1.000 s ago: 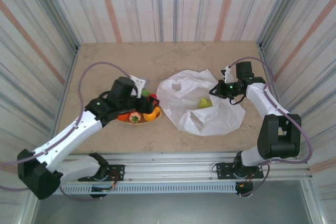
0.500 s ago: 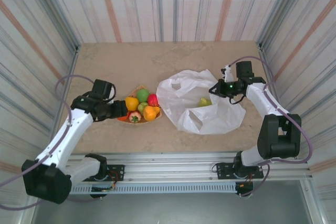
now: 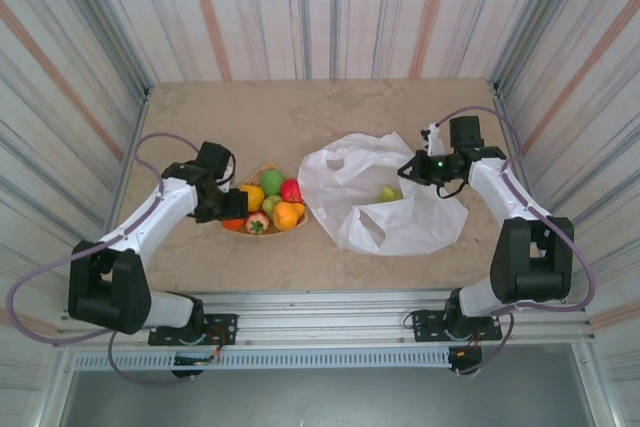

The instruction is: Place the fruits into the plastic bag

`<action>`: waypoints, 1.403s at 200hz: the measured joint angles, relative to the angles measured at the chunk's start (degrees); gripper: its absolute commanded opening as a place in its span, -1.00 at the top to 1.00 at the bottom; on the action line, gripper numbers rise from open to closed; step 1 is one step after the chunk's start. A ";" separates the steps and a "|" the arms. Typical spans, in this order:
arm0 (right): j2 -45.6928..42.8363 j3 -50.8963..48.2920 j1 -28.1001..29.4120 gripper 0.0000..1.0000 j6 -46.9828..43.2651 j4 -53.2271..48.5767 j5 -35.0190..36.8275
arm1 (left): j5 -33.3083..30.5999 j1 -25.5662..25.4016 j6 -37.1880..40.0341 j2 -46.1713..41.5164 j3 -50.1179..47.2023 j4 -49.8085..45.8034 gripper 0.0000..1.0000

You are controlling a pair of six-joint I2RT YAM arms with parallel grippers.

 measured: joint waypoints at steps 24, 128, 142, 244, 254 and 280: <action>0.00 0.00 0.00 1.00 0.00 0.13 0.00 | -0.02 0.00 0.39 0.98 0.02 0.76 -0.63; 0.02 -0.22 0.00 1.00 0.00 0.39 0.00 | -0.66 0.02 1.46 4.87 0.33 2.80 -0.50; 0.02 -0.22 0.00 1.00 -0.02 0.39 -0.02 | -0.76 0.02 1.51 5.05 0.33 2.80 -0.49; 0.76 -0.22 0.00 1.00 0.00 0.39 -0.04 | -0.63 0.07 1.44 5.22 0.09 2.75 -0.33; 0.76 -0.22 0.00 1.00 0.00 0.42 -0.13 | -0.59 0.07 1.44 5.20 0.04 2.80 -0.30; 0.98 -0.26 0.00 1.00 0.00 0.46 -0.74 | -0.55 0.07 1.44 5.14 0.00 2.80 -0.26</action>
